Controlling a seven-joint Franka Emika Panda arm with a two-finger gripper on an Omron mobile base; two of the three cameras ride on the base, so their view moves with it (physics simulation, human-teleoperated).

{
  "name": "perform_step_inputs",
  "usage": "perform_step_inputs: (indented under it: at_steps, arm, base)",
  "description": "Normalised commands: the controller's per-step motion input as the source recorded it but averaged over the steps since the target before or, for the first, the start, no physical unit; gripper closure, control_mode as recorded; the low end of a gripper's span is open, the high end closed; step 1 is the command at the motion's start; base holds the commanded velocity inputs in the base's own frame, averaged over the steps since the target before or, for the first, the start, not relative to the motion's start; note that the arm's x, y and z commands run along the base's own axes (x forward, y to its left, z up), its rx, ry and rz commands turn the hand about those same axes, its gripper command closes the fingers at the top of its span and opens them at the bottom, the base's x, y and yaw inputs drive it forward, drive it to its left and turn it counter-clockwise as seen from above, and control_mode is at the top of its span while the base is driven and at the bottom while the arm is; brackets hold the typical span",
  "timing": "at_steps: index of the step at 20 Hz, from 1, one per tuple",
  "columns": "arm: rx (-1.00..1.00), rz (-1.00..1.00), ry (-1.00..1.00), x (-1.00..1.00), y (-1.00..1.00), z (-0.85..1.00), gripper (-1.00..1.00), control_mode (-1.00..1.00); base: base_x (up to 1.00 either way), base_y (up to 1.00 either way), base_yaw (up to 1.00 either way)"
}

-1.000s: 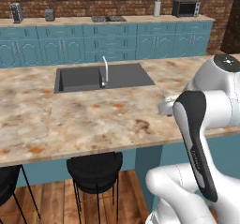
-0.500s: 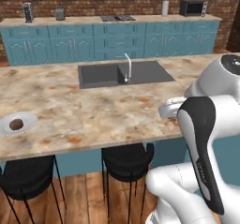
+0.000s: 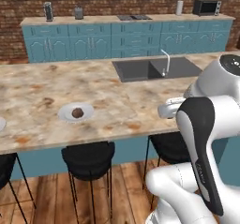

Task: Transport the chicken drumstick and potato to the fridge. Place the chicken drumstick on the rack containing meat and place the potato on the rack containing the vegetable, ensuring meats and vegetables are on different racks.

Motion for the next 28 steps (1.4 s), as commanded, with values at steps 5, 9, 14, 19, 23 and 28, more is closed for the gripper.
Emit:
perform_step_inputs:
  at_steps: [5, 9, 14, 19, 23, 28]
  arm:
    - [0.00, 0.00, 0.00, 0.00, 0.00, 0.00, -1.00, 1.00]
    - [0.00, 0.00, 0.00, 0.00, 0.00, 0.00, -1.00, 1.00]
    - [0.00, 0.00, 0.00, 0.00, 0.00, 0.00, -1.00, 1.00]
    - [0.00, 0.00, 0.00, 0.00, 0.00, 0.00, -1.00, 1.00]
    - [0.00, 0.00, 0.00, 0.00, 0.00, 0.00, -1.00, 1.00]
    - [0.00, 0.00, 0.00, 0.00, 0.00, 0.00, -1.00, 1.00]
  base:
    - [0.17, 1.00, 0.00]
    - [0.41, 0.99, 0.00]
    - [0.88, 0.08, 0.02]
    - [1.00, -0.34, 0.02]
    - [1.00, -0.24, -0.07]
    - [1.00, 0.00, -0.26]
